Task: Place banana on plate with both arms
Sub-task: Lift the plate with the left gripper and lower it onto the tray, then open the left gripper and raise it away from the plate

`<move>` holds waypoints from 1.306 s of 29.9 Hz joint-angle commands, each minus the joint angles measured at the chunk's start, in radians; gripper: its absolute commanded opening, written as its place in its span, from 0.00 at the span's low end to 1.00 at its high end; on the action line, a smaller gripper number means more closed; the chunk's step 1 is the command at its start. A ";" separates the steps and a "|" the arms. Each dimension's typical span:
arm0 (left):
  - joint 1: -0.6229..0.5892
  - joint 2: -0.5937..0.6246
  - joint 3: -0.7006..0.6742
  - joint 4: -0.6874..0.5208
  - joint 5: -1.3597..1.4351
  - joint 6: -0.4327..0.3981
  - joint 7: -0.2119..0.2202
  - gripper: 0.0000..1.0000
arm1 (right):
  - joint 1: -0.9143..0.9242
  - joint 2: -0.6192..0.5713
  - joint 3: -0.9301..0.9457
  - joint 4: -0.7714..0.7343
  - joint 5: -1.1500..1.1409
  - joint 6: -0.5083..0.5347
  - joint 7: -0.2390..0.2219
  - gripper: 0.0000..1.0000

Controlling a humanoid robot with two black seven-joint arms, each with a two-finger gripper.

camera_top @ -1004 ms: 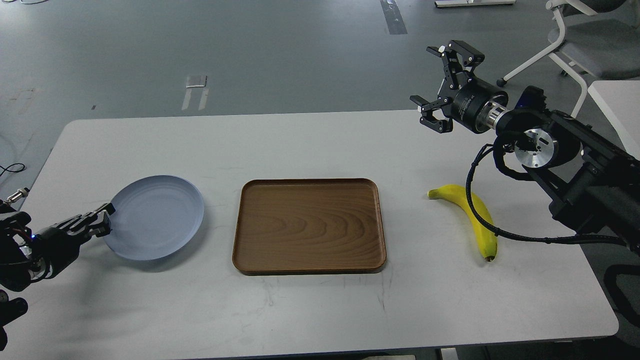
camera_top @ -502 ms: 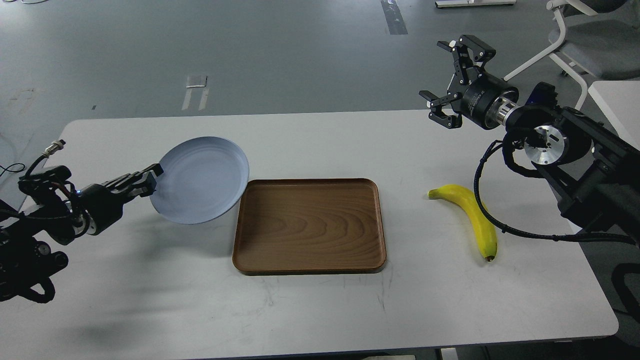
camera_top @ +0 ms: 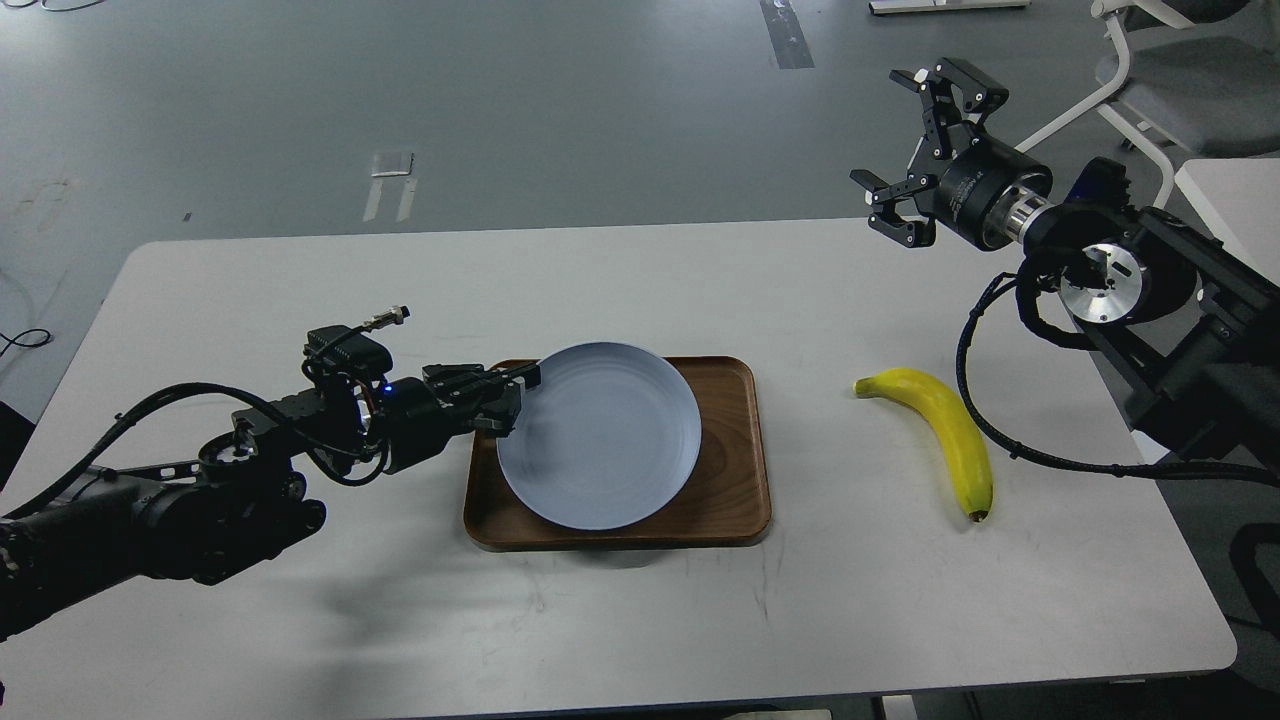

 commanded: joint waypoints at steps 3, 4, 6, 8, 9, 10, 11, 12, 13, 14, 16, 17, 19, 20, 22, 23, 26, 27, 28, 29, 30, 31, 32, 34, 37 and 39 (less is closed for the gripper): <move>0.010 -0.083 0.008 0.105 -0.009 0.000 0.000 0.00 | -0.003 -0.006 0.016 0.000 0.000 0.000 0.000 1.00; 0.008 -0.088 0.008 0.111 -0.009 0.000 0.000 0.00 | -0.005 -0.006 0.019 0.000 0.000 0.000 0.000 1.00; 0.005 -0.096 0.008 0.119 -0.010 0.000 0.000 0.00 | -0.006 -0.007 0.019 0.000 0.000 0.000 0.000 1.00; 0.004 -0.097 0.008 0.119 -0.009 0.000 0.000 0.00 | -0.006 -0.014 0.019 0.000 0.000 0.000 0.000 1.00; 0.003 -0.099 0.008 0.119 -0.009 0.000 0.000 0.00 | -0.006 -0.014 0.019 0.000 0.000 0.000 0.000 1.00; 0.002 -0.099 0.008 0.119 -0.007 0.000 0.000 0.00 | -0.008 -0.014 0.019 0.000 0.000 0.000 0.000 1.00; 0.002 -0.100 0.008 0.119 -0.007 0.000 0.000 0.00 | -0.008 -0.014 0.020 0.000 0.000 0.000 0.000 1.00; 0.000 -0.103 0.008 0.119 -0.012 0.000 0.000 0.00 | -0.008 -0.015 0.020 0.000 0.000 0.000 0.000 1.00; -0.001 -0.112 0.008 0.119 -0.016 0.000 0.000 0.00 | -0.008 -0.014 0.020 0.000 0.000 0.000 0.000 1.00; 0.000 -0.118 0.008 0.119 -0.017 0.000 0.000 0.00 | -0.008 -0.015 0.020 0.000 0.000 0.000 0.000 1.00; 0.005 -0.126 0.008 0.119 -0.017 0.000 0.000 0.00 | -0.008 -0.015 0.020 0.000 0.000 0.000 0.000 1.00; 0.007 -0.131 0.008 0.119 -0.017 0.000 0.000 0.03 | -0.008 -0.015 0.020 0.000 0.000 0.000 0.000 1.00; 0.007 -0.128 0.005 0.111 -0.023 0.002 0.000 0.46 | -0.008 -0.015 0.020 0.000 0.000 0.000 -0.002 1.00; 0.007 -0.125 0.005 0.105 -0.029 0.003 0.000 0.54 | -0.008 -0.015 0.020 0.000 0.000 0.000 -0.002 1.00; 0.005 -0.126 0.005 0.099 -0.059 0.003 0.000 0.69 | -0.008 -0.015 0.020 0.000 0.000 0.000 0.000 1.00; 0.004 -0.128 0.007 0.100 -0.082 0.003 0.000 0.75 | -0.008 -0.015 0.020 0.000 0.000 0.000 0.000 1.00; -0.001 -0.131 0.004 0.111 -0.118 0.005 0.000 0.84 | -0.008 -0.015 0.020 0.000 0.000 0.000 0.000 1.00; -0.001 -0.131 0.004 0.111 -0.118 0.005 0.000 0.84 | -0.008 -0.015 0.020 0.000 0.000 0.000 0.000 1.00; -0.003 -0.126 -0.005 0.111 -0.136 0.005 0.000 0.93 | -0.008 -0.015 0.020 0.000 0.000 0.000 0.000 1.00; -0.004 -0.125 -0.010 0.111 -0.150 0.005 0.000 0.97 | -0.008 -0.015 0.020 0.000 0.000 0.000 0.000 1.00; -0.009 -0.120 -0.021 0.111 -0.203 0.005 0.000 0.98 | -0.008 -0.017 0.017 0.000 0.000 0.000 0.000 1.00; -0.033 -0.119 -0.031 0.111 -0.281 0.002 0.000 0.98 | -0.008 -0.032 0.007 -0.001 -0.002 0.001 -0.002 1.00; -0.052 -0.116 -0.034 0.111 -0.331 0.000 0.000 0.98 | -0.009 -0.041 0.002 0.000 -0.002 0.001 0.000 1.00; -0.117 -0.112 -0.036 0.111 -0.488 -0.007 0.000 0.98 | -0.008 -0.063 -0.020 0.006 -0.011 0.005 0.000 1.00; -0.228 -0.119 -0.047 0.111 -0.796 -0.049 0.000 0.98 | -0.003 -0.102 -0.046 0.046 -0.153 0.006 0.001 1.00; -0.291 -0.119 -0.068 0.111 -0.979 -0.130 0.000 0.98 | -0.002 -0.135 -0.055 0.078 -0.298 0.006 0.011 1.00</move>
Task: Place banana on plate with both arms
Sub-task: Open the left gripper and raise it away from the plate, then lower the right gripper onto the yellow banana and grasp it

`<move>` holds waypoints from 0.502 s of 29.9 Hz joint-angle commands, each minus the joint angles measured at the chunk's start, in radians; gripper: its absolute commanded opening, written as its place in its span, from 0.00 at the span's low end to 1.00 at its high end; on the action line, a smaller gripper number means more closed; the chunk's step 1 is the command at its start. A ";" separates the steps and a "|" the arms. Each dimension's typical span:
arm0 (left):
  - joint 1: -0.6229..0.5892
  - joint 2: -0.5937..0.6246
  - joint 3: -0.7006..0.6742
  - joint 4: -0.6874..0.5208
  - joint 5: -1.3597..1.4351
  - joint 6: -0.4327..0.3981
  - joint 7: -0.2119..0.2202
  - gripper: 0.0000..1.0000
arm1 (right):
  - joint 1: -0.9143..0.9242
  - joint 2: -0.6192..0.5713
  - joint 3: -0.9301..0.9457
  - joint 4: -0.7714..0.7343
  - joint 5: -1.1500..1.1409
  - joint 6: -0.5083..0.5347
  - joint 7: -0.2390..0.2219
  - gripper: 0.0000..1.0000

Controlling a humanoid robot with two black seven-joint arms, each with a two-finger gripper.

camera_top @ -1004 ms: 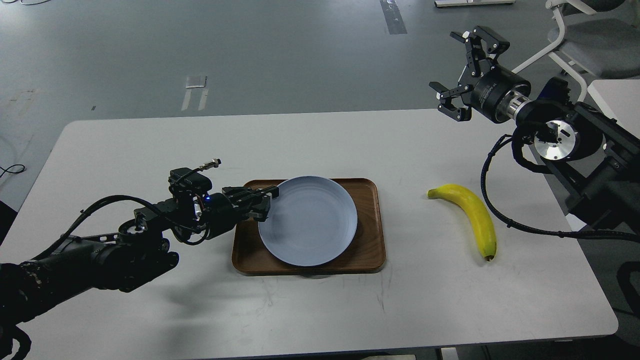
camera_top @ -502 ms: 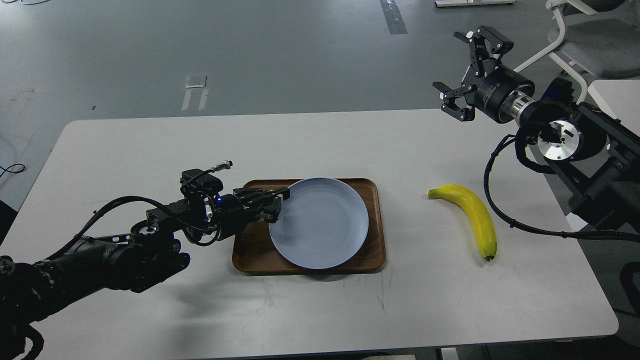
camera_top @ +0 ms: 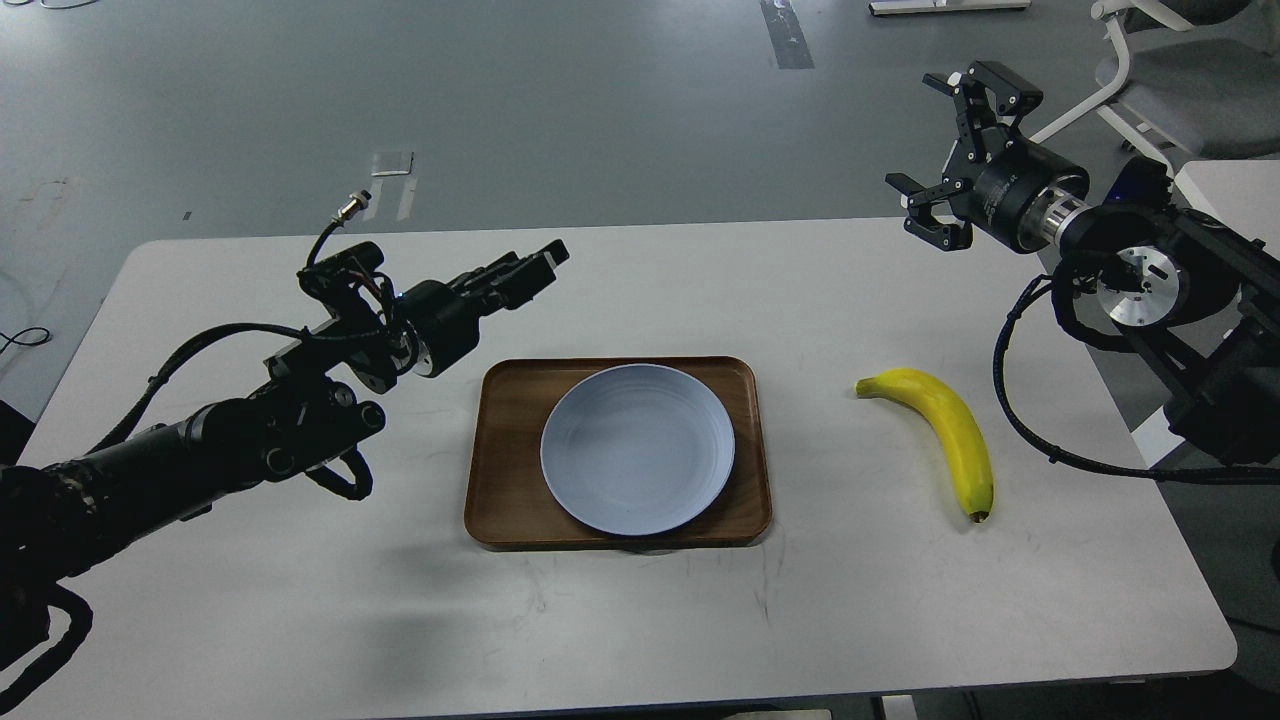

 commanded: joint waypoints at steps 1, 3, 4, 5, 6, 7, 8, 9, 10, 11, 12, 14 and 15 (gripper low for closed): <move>-0.111 -0.005 -0.036 0.003 -0.335 -0.126 0.000 0.98 | 0.005 -0.057 -0.023 0.057 -0.245 0.000 0.016 1.00; -0.125 -0.009 -0.080 0.006 -0.473 -0.223 0.013 0.98 | 0.004 -0.091 -0.055 0.104 -0.434 0.000 0.056 1.00; -0.124 -0.009 -0.126 0.008 -0.538 -0.268 0.072 0.98 | 0.002 -0.117 -0.090 0.133 -0.556 0.000 0.103 1.00; -0.119 -0.009 -0.155 0.010 -0.563 -0.285 0.108 0.98 | 0.001 -0.131 -0.115 0.144 -0.618 0.000 0.132 1.00; -0.111 -0.012 -0.219 0.011 -0.590 -0.304 0.179 0.98 | -0.001 -0.160 -0.172 0.159 -0.753 0.000 0.198 1.00; -0.102 -0.014 -0.250 0.014 -0.603 -0.311 0.217 0.98 | -0.001 -0.172 -0.208 0.161 -0.828 -0.002 0.235 1.00; -0.090 -0.014 -0.281 0.017 -0.606 -0.315 0.247 0.98 | -0.001 -0.183 -0.240 0.158 -0.904 -0.006 0.272 1.00; -0.055 -0.014 -0.339 0.020 -0.607 -0.316 0.295 0.98 | -0.001 -0.197 -0.301 0.149 -1.039 -0.024 0.345 1.00; -0.039 -0.012 -0.368 0.020 -0.607 -0.318 0.315 0.98 | -0.001 -0.203 -0.332 0.146 -1.099 -0.044 0.375 1.00; -0.018 -0.012 -0.419 0.020 -0.607 -0.327 0.341 0.98 | -0.002 -0.220 -0.393 0.146 -1.193 -0.099 0.420 1.00; -0.007 -0.014 -0.450 0.020 -0.607 -0.345 0.358 0.98 | -0.002 -0.244 -0.453 0.146 -1.244 -0.159 0.448 1.00; 0.007 -0.014 -0.462 0.020 -0.607 -0.365 0.360 0.98 | -0.002 -0.257 -0.533 0.144 -1.250 -0.234 0.459 1.00; 0.011 -0.014 -0.464 0.020 -0.607 -0.365 0.360 0.98 | -0.002 -0.257 -0.555 0.143 -1.250 -0.253 0.459 1.00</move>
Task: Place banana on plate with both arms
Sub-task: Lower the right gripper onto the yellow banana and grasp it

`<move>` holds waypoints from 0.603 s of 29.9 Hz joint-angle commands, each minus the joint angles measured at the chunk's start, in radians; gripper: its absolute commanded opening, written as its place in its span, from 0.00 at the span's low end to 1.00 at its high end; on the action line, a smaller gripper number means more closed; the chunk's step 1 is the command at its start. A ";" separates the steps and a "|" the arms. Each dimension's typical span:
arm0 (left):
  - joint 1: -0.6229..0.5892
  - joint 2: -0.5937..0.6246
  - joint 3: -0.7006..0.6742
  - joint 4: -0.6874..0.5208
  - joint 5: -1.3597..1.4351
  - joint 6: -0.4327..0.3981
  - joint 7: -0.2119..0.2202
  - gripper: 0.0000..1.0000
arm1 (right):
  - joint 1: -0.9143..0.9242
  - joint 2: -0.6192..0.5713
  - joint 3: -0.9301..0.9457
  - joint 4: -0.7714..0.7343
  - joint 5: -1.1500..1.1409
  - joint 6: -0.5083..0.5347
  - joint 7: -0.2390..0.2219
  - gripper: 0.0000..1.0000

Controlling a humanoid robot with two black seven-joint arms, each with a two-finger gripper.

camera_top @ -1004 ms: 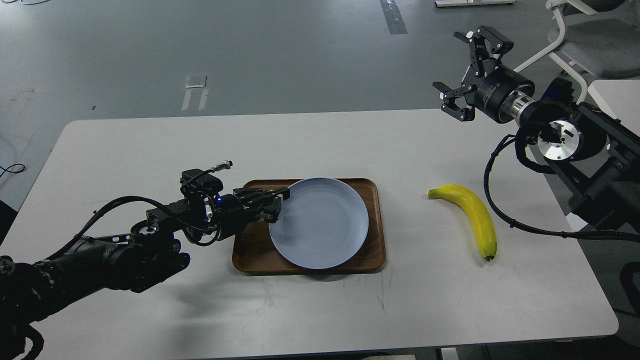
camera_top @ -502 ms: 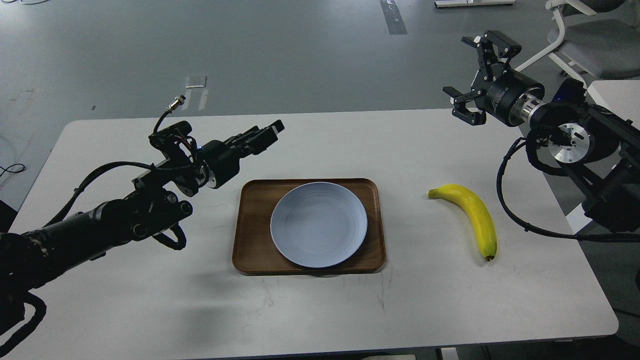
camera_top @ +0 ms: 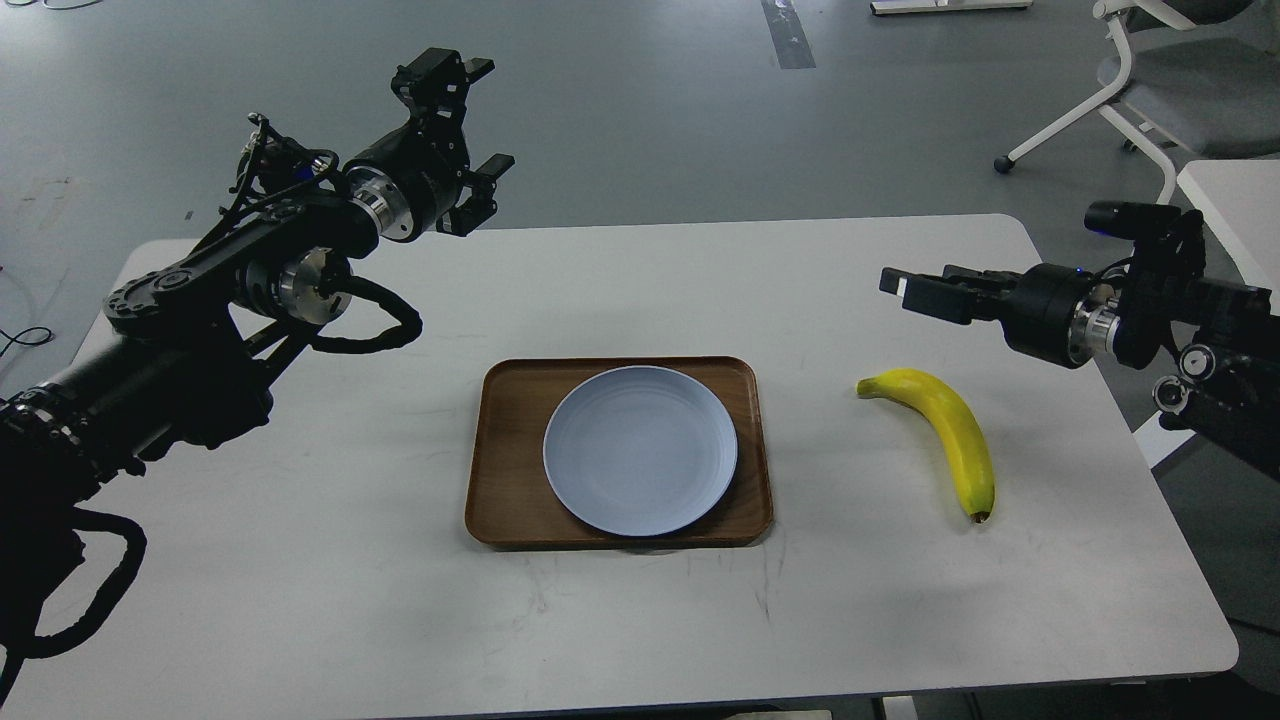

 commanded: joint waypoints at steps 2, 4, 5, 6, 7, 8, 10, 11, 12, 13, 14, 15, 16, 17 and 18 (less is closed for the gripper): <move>0.034 -0.001 -0.032 -0.002 0.000 -0.019 0.006 0.98 | 0.000 -0.018 -0.156 -0.006 -0.041 -0.115 0.023 1.00; 0.051 0.001 -0.032 0.000 0.000 -0.019 0.005 0.98 | -0.006 -0.018 -0.187 -0.025 -0.044 -0.121 0.023 1.00; 0.061 0.001 -0.031 -0.002 0.004 -0.019 0.005 0.98 | -0.011 -0.020 -0.187 -0.035 -0.043 -0.123 0.023 1.00; 0.071 0.002 -0.028 -0.002 0.007 -0.019 0.003 0.98 | -0.015 -0.021 -0.182 -0.040 -0.036 -0.123 0.020 1.00; 0.071 0.002 -0.028 -0.002 0.007 -0.019 0.003 0.98 | -0.015 -0.021 -0.182 -0.040 -0.036 -0.123 0.020 1.00; 0.077 0.001 -0.026 -0.002 0.010 -0.016 0.002 0.98 | -0.018 -0.021 -0.178 -0.045 -0.029 -0.126 0.011 1.00; 0.078 0.001 -0.026 -0.003 0.010 -0.011 -0.004 0.98 | -0.031 -0.017 -0.182 -0.063 0.003 -0.126 -0.007 1.00; 0.080 -0.001 -0.026 -0.003 0.012 -0.011 -0.014 0.98 | -0.049 -0.012 -0.182 -0.072 0.043 -0.124 -0.015 1.00; 0.080 -0.001 -0.025 -0.003 0.012 -0.011 -0.020 0.98 | -0.055 -0.010 -0.187 -0.075 0.068 -0.123 -0.017 1.00; 0.080 -0.001 -0.023 -0.003 0.013 -0.011 -0.029 0.98 | -0.061 -0.010 -0.188 -0.078 0.110 -0.118 -0.017 1.00; 0.080 -0.002 -0.023 -0.003 0.013 -0.011 -0.032 0.98 | -0.061 -0.010 -0.190 -0.077 0.131 -0.114 -0.018 1.00; 0.080 -0.002 -0.023 -0.003 0.013 -0.011 -0.032 0.98 | -0.061 -0.010 -0.192 -0.074 0.146 -0.114 -0.018 1.00; 0.080 -0.002 -0.023 -0.005 0.015 -0.011 -0.032 0.98 | -0.063 -0.010 -0.198 -0.071 0.157 -0.112 -0.018 1.00; 0.080 -0.002 -0.022 -0.005 0.015 -0.010 -0.032 0.98 | -0.069 -0.010 -0.204 -0.069 0.157 -0.107 -0.018 1.00; 0.080 -0.002 -0.022 -0.005 0.015 -0.010 -0.032 0.98 | -0.074 -0.009 -0.205 -0.068 0.157 -0.107 -0.018 1.00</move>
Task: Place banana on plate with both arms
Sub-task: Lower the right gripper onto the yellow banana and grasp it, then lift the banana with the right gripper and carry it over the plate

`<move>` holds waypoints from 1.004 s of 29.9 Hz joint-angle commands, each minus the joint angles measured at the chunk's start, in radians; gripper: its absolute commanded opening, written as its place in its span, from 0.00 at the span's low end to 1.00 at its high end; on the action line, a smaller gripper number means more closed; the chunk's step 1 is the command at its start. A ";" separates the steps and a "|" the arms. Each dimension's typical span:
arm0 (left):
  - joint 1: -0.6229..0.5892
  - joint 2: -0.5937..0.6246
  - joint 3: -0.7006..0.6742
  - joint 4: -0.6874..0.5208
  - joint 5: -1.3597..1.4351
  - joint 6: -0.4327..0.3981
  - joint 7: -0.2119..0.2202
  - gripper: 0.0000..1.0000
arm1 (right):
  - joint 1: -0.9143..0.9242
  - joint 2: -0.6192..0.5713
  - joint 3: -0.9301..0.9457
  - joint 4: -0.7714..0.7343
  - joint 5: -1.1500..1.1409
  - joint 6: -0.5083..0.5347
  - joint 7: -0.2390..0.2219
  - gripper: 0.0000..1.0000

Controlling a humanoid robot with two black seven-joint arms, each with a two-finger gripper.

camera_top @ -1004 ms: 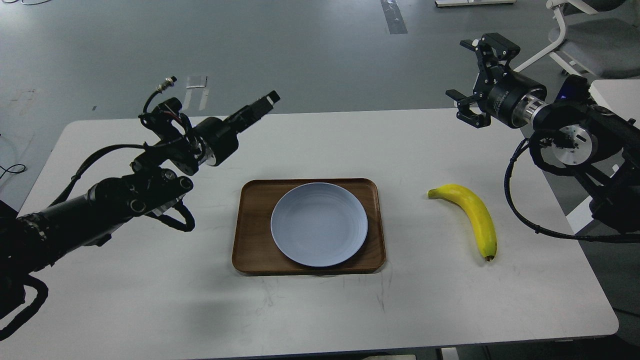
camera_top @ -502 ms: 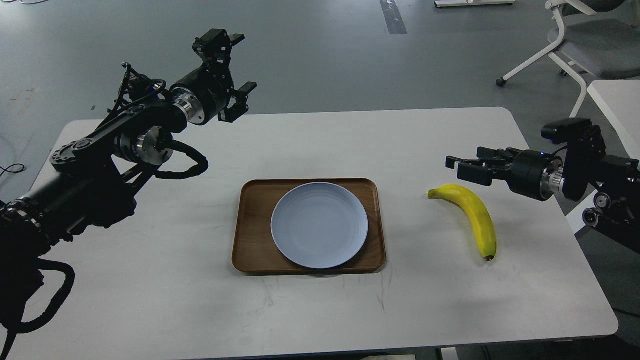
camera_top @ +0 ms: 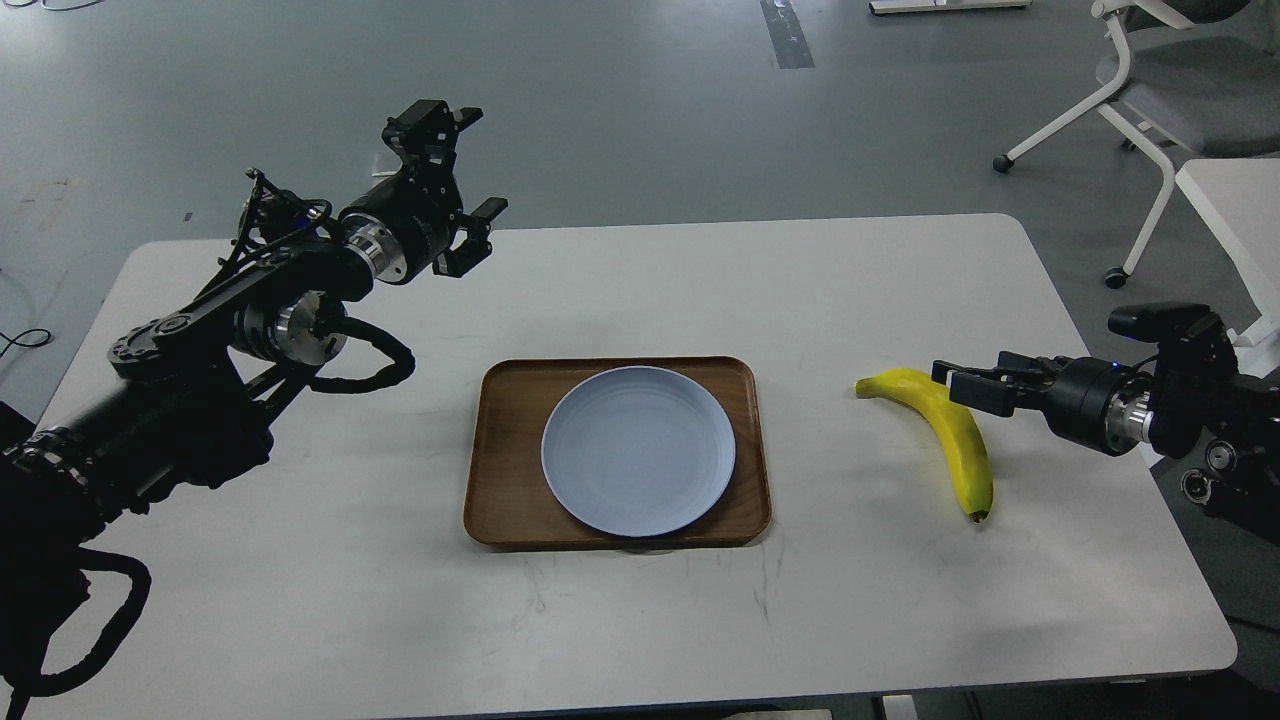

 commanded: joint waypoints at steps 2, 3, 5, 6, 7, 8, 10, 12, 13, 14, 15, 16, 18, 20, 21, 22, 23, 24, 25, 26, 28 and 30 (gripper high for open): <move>0.000 0.000 0.001 -0.001 0.001 0.001 -0.003 0.98 | -0.031 0.002 -0.017 0.007 0.015 0.004 0.001 1.00; 0.000 0.000 0.001 -0.001 0.001 0.003 -0.003 0.98 | -0.036 0.007 -0.018 0.009 0.014 0.004 0.001 1.00; 0.000 0.000 0.001 -0.001 0.002 0.003 -0.006 0.98 | -0.042 0.028 -0.031 0.012 0.009 0.004 0.001 1.00; 0.002 0.000 0.001 -0.001 0.002 0.004 -0.005 0.98 | -0.051 0.045 -0.043 0.013 0.006 0.006 0.001 1.00; 0.002 0.000 0.003 0.001 0.002 0.004 -0.005 0.98 | -0.050 0.062 -0.064 0.009 0.006 0.006 0.001 1.00; 0.002 0.000 0.003 -0.001 0.002 0.004 -0.005 0.98 | -0.045 0.068 -0.075 0.007 0.005 0.004 0.001 0.99; 0.002 -0.002 0.003 -0.001 0.002 0.008 -0.005 0.98 | -0.039 0.077 -0.095 0.002 -0.003 0.004 -0.002 0.97; 0.002 -0.003 0.003 0.001 0.002 0.012 -0.005 0.98 | -0.027 0.079 -0.101 0.001 -0.014 0.004 -0.002 0.92; 0.002 -0.006 0.003 -0.001 0.002 0.017 -0.006 0.98 | -0.022 0.080 -0.106 0.001 -0.027 0.004 -0.002 0.85; 0.002 -0.008 0.003 -0.001 0.002 0.018 -0.005 0.98 | -0.020 0.082 -0.107 -0.002 -0.040 0.004 -0.004 0.73; 0.002 -0.009 0.003 -0.001 0.002 0.018 -0.006 0.98 | -0.017 0.086 -0.113 -0.005 -0.057 0.004 -0.005 0.55; 0.003 -0.008 0.003 0.001 0.002 0.018 -0.006 0.98 | -0.007 0.097 -0.129 -0.019 -0.105 0.004 -0.010 0.30; 0.008 -0.009 0.003 0.001 0.004 0.018 -0.005 0.98 | 0.021 0.102 -0.150 -0.043 -0.164 0.004 -0.013 0.10; 0.009 -0.011 0.004 0.001 0.004 0.018 -0.005 0.98 | 0.042 0.102 -0.167 -0.051 -0.178 0.004 -0.013 0.00; 0.009 -0.012 0.004 -0.001 0.004 0.018 -0.005 0.98 | 0.049 0.102 -0.173 -0.051 -0.181 0.004 -0.013 0.00; 0.009 -0.012 0.006 -0.001 0.004 0.018 -0.005 0.98 | 0.064 0.102 -0.179 -0.051 -0.182 0.004 -0.013 0.00; 0.011 -0.014 0.007 0.001 0.004 0.018 -0.005 0.98 | 0.072 0.102 -0.182 -0.051 -0.182 0.003 -0.011 0.00; 0.011 -0.017 0.009 0.001 0.004 0.018 -0.006 0.98 | 0.081 0.102 -0.183 -0.051 -0.182 0.003 -0.008 0.00; 0.013 -0.018 0.010 0.001 0.004 0.018 -0.005 0.98 | 0.088 0.103 -0.183 -0.050 -0.182 -0.003 -0.005 0.00; 0.014 -0.018 0.012 0.001 0.004 0.018 -0.005 0.98 | 0.093 0.103 -0.181 -0.048 -0.182 -0.006 -0.005 0.00; 0.017 -0.018 0.015 0.001 0.005 0.018 -0.005 0.98 | 0.119 0.105 -0.176 -0.045 -0.181 -0.013 0.004 0.00; 0.017 -0.022 0.015 0.001 0.007 0.018 -0.005 0.98 | 0.150 0.114 -0.173 -0.039 -0.181 -0.029 0.018 0.00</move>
